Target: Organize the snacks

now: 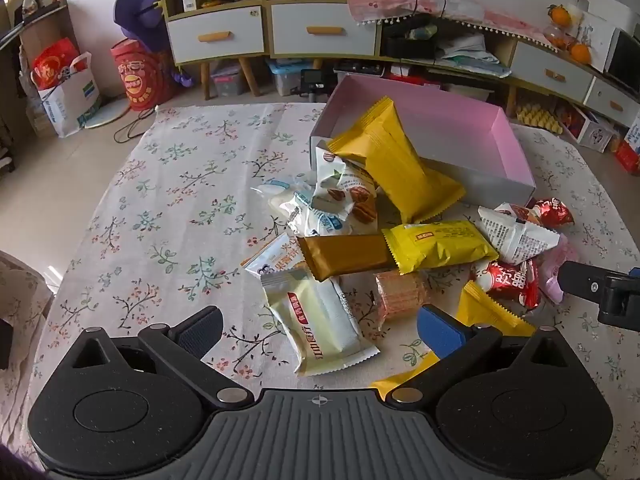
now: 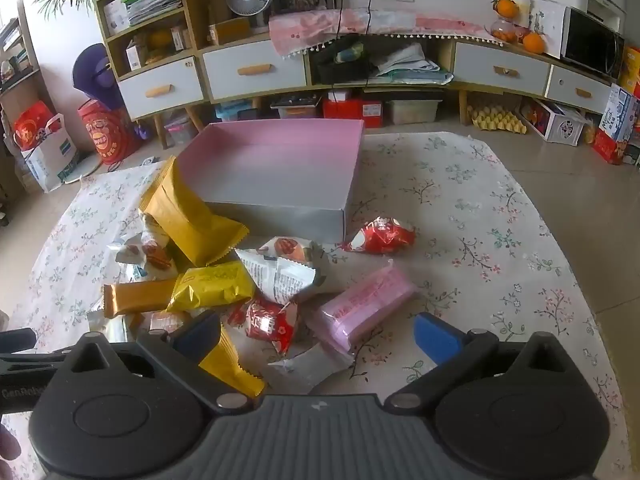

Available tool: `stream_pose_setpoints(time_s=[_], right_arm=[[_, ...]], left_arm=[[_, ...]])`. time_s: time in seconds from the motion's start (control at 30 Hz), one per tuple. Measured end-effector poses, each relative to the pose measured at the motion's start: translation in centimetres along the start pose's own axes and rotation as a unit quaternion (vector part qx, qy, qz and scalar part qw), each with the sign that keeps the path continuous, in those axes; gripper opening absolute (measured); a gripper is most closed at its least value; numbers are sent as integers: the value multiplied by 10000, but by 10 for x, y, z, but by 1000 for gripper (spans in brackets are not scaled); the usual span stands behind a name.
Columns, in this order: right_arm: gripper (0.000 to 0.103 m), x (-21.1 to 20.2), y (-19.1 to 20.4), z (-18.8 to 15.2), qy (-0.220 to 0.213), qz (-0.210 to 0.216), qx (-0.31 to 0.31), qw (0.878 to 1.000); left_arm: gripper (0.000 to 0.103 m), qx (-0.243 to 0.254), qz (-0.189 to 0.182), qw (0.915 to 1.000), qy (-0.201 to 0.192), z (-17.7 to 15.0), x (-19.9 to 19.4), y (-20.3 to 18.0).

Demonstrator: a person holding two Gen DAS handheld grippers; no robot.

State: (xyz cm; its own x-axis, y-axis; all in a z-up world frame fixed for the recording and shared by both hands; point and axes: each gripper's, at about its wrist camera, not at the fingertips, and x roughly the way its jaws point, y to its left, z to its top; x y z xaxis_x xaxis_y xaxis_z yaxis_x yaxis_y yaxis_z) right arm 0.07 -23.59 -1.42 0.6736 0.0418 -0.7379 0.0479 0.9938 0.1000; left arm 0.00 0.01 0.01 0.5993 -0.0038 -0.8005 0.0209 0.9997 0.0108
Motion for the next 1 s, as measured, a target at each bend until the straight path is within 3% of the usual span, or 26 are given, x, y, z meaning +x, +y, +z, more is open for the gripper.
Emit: stream_pose_setpoints(time_s=[1.0], right_arm=[[90,2,11,-3,105,-16,-236,9997]], left_arm=[[103,-204,28,9997,101,3,7,6]])
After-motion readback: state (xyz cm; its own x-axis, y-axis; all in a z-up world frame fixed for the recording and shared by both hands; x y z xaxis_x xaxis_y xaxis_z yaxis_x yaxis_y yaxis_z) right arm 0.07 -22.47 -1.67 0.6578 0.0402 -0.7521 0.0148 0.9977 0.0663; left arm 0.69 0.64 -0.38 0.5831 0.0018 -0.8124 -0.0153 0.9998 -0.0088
